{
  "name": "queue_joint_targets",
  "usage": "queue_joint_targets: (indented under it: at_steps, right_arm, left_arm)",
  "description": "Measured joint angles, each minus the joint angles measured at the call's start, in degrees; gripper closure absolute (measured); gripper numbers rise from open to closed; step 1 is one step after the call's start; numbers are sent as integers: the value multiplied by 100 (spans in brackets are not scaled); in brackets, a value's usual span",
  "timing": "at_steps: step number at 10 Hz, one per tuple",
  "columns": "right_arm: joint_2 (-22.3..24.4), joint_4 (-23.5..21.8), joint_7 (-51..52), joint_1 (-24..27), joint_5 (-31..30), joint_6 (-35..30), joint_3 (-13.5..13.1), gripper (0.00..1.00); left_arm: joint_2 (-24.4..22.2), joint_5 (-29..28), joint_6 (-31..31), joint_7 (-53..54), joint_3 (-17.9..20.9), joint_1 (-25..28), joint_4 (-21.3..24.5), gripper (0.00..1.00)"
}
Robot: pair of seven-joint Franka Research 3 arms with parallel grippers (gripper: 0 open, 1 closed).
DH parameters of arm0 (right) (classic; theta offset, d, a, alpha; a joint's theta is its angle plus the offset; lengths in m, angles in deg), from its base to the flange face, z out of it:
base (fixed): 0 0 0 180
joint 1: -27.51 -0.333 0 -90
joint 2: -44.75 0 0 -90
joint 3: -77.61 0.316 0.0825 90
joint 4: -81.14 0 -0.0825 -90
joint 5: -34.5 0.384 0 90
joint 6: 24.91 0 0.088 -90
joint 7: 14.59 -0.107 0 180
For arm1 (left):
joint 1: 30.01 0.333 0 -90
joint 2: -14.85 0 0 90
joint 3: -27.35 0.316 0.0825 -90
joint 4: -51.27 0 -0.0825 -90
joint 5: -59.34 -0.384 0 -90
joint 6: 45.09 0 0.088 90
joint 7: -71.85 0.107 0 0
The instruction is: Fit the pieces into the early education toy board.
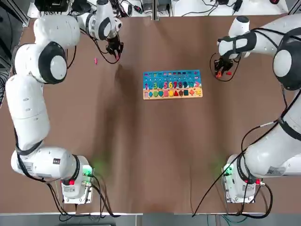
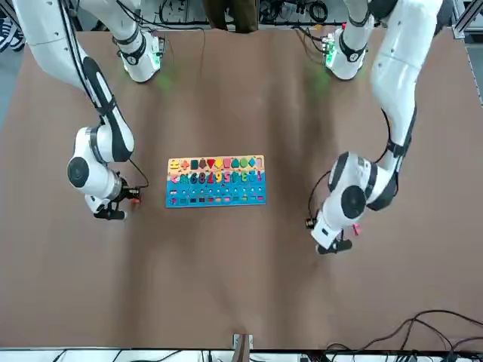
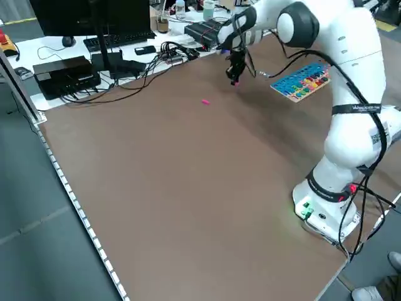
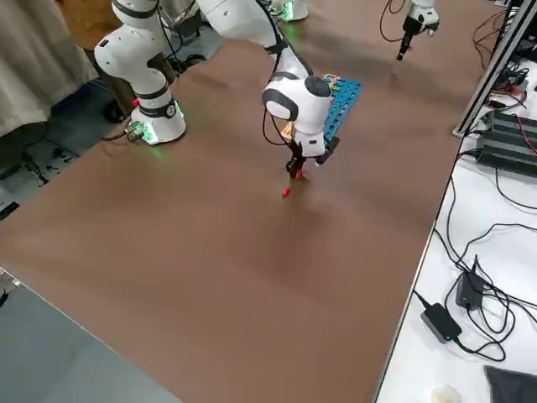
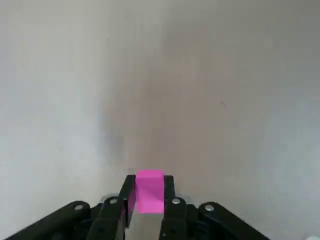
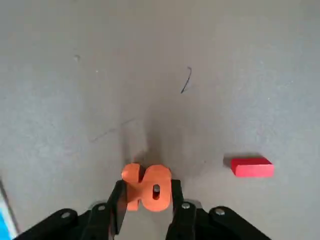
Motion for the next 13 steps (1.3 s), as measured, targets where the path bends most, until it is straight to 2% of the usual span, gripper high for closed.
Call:
queue_joint_targets:
  at_steps: [2, 5, 9, 13]
  right_arm:
    - [199, 172, 0, -40, 0, -396, 15, 60]
    - [296, 213, -128, -237, 0, -479, 33, 60]
    - [295, 207, -727, -874, 4, -362, 51, 60]
    - [279, 169, -1732, -1555, 12, -22, 59, 60]
  left_arm:
    - [-243, 0, -7, -559, -132, -358, 351, 74]
    - [-284, 0, 0, -1287, -232, -1068, 566, 74]
    - [-418, 0, 138, -1824, -775, -1206, 929, 74]
    - [-334, 0, 510, -2182, -794, -1506, 1093, 74]
